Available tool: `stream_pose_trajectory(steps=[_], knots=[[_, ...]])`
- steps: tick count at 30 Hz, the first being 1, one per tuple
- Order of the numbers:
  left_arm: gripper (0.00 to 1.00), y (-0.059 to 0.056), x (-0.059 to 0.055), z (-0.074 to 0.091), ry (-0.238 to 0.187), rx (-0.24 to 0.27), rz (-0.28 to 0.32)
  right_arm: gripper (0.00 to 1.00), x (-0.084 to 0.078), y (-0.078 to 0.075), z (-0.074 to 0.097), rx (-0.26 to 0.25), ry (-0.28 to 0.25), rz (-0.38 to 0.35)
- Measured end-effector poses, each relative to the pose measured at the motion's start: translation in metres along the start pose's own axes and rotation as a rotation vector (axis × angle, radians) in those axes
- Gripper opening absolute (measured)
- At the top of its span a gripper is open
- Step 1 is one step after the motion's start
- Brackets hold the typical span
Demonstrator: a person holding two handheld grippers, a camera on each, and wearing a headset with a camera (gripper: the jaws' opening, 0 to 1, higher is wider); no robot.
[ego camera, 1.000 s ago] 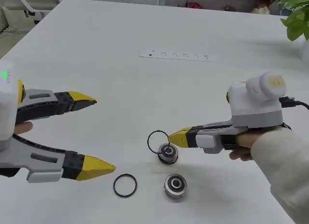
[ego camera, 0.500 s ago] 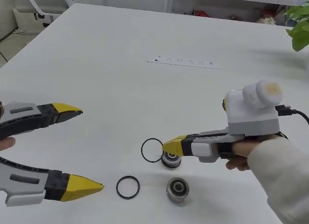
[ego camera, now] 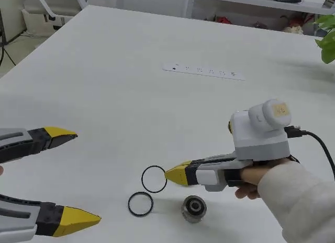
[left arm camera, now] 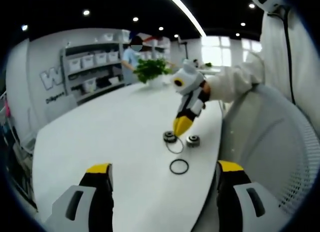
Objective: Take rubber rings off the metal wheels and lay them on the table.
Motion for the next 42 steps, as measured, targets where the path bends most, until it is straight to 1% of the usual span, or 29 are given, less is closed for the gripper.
stream_pose_trajectory(steps=[4, 10, 14, 18, 24, 31, 38, 42], knots=[[0.87, -0.002, -0.004, 0.000, -0.001, 0.000, 0.013, 0.00, -0.005, 0.004, -0.005, 0.016, 0.017, -0.005], [0.87, -0.008, -0.011, -0.002, 0.012, -0.011, 0.025, 0.00, -0.013, 0.011, -0.015, 0.034, 0.050, 0.000], [0.87, -0.009, -0.013, -0.002, 0.014, -0.012, 0.030, 0.00, -0.019, 0.011, -0.020, 0.029, 0.067, 0.013], [0.87, -0.007, -0.014, -0.001, 0.014, -0.004, 0.036, 0.00, -0.024, 0.012, -0.023, 0.036, 0.081, 0.001], [0.87, -0.006, -0.016, 0.000, 0.016, 0.000, 0.041, 0.00, -0.025, 0.011, -0.026, 0.033, 0.080, -0.008], [0.86, -0.006, -0.019, 0.001, 0.025, 0.001, 0.046, 0.00, -0.029, 0.008, -0.028, 0.024, 0.096, -0.013], [0.86, -0.009, -0.021, 0.000, 0.039, -0.005, 0.049, 0.00, -0.030, 0.009, -0.029, 0.035, 0.096, -0.022], [0.86, -0.010, -0.020, 0.000, 0.037, -0.008, 0.045, 0.00, -0.029, 0.008, -0.030, 0.033, 0.092, -0.025]])
Point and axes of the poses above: the centre of the closed fingertips' face, and the gripper's own axes: z roughly backward along the fingers, y roughly to its left, x roughly out of its top, the point moved 3 cm from there along z, roughly backward along the fingers, and after that the axes turned 8 degrees about z, right-handed, at the moved point
